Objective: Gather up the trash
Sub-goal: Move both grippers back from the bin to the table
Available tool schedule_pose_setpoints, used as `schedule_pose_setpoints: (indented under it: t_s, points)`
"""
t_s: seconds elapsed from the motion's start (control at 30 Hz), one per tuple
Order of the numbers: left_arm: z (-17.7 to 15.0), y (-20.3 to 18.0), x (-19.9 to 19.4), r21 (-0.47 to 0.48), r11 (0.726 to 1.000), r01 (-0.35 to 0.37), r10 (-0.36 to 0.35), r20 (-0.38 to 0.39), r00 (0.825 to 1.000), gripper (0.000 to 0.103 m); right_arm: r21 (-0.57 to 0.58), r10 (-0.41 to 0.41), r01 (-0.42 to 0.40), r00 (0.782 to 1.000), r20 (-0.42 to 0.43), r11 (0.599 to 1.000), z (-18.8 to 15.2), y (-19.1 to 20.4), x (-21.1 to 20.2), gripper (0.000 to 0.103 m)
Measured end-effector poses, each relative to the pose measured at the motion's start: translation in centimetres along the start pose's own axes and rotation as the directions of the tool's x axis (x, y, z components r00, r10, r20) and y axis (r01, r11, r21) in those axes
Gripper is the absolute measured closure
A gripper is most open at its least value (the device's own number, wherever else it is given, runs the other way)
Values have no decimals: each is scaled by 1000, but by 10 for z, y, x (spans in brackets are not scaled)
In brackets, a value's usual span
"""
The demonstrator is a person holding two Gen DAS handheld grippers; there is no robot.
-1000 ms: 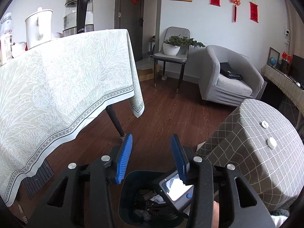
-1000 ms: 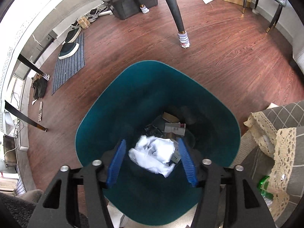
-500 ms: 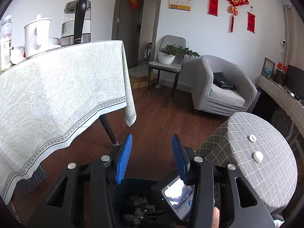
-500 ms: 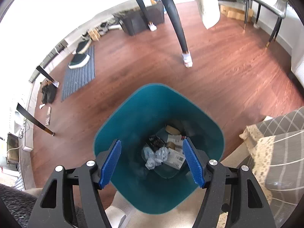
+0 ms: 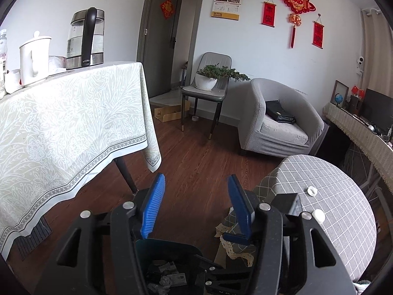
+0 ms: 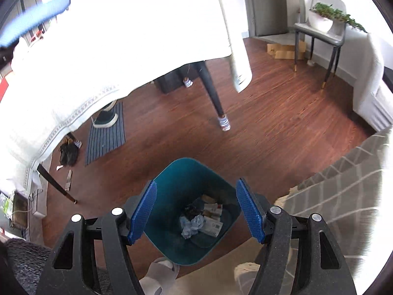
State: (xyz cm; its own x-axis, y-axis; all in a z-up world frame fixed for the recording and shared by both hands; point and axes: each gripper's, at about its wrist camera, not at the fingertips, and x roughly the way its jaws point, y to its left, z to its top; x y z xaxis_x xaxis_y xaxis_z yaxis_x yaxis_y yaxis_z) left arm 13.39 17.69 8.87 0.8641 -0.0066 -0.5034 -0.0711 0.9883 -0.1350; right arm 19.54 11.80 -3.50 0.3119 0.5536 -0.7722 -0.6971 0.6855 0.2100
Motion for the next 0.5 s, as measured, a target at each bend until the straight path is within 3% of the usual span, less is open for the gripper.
schedule_pose_setpoints:
  t_s: [0.5]
  points:
    - [5, -63, 16, 35, 996, 79, -79, 1, 997, 39, 51, -154, 149, 983, 97, 987, -16, -64, -89, 35]
